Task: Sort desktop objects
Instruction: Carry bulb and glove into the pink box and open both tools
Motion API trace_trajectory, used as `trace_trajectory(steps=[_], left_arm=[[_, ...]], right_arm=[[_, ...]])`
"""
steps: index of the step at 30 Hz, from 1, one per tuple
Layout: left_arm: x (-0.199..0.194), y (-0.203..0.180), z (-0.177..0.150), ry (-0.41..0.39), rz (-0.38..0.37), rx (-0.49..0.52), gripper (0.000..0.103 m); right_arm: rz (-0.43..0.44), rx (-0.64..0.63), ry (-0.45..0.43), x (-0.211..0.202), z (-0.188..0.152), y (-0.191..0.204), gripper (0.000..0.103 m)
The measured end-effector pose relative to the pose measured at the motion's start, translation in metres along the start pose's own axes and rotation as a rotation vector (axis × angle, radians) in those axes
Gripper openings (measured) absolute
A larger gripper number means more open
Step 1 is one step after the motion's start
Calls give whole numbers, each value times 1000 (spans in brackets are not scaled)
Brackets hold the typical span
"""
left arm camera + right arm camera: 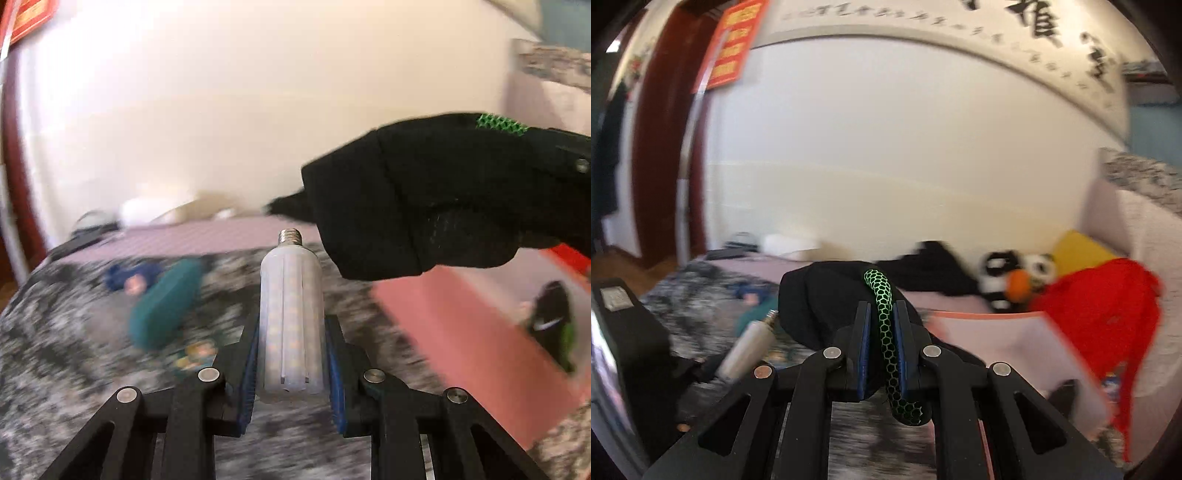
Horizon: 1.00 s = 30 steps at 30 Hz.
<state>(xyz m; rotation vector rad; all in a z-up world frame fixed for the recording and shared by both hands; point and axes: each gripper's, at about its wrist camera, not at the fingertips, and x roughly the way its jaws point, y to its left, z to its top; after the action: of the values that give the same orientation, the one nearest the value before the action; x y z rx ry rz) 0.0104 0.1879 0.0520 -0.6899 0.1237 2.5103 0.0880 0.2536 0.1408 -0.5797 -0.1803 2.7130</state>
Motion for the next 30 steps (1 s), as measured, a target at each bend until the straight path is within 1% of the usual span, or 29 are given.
trace_trajectory(steps=[1,3,7,9,10,13,17,20,23,25,26,27,28,29,30], left_arm=[[-1,-11,2,-8,-20,9,26],[-3,-39,8,-29,-68,33,26],[1,-91,17,-42,-193,77,26],[5,-118,19,-38,-240,112,26],[7,-127,19,-31,-249,124,26],[28,-162,22,25,-285,150,27],[51,-198,27,75,-337,138,28],[65,-223,23,94,-326,158,28],[74,-236,15,108,-310,168,29],[79,-240,10,113,-288,173,52],[79,-240,9,103,-256,176,84],[79,-241,8,93,-226,178,103],[76,-241,8,71,-211,181,103],[74,-241,8,52,-198,185,103],[73,-241,8,52,-200,192,103]], right_arm=[[-36,8,-5,-4,-1,-14,13],[-72,83,-8,-10,-2,-48,13],[-114,203,3,-8,-7,-108,13],[-135,251,17,-4,-12,-136,13],[-147,267,26,-2,-16,-149,13],[-188,292,56,5,-29,-182,13],[-233,315,83,18,-47,-221,13],[-234,338,73,20,-50,-239,13],[-233,360,61,22,-53,-257,13],[-232,375,53,23,-55,-268,13],[-231,383,49,24,-56,-274,13],[-228,387,52,25,-55,-275,13],[-220,398,57,26,-54,-276,14],[-210,412,61,27,-54,-278,20],[-200,426,66,28,-54,-279,27]])
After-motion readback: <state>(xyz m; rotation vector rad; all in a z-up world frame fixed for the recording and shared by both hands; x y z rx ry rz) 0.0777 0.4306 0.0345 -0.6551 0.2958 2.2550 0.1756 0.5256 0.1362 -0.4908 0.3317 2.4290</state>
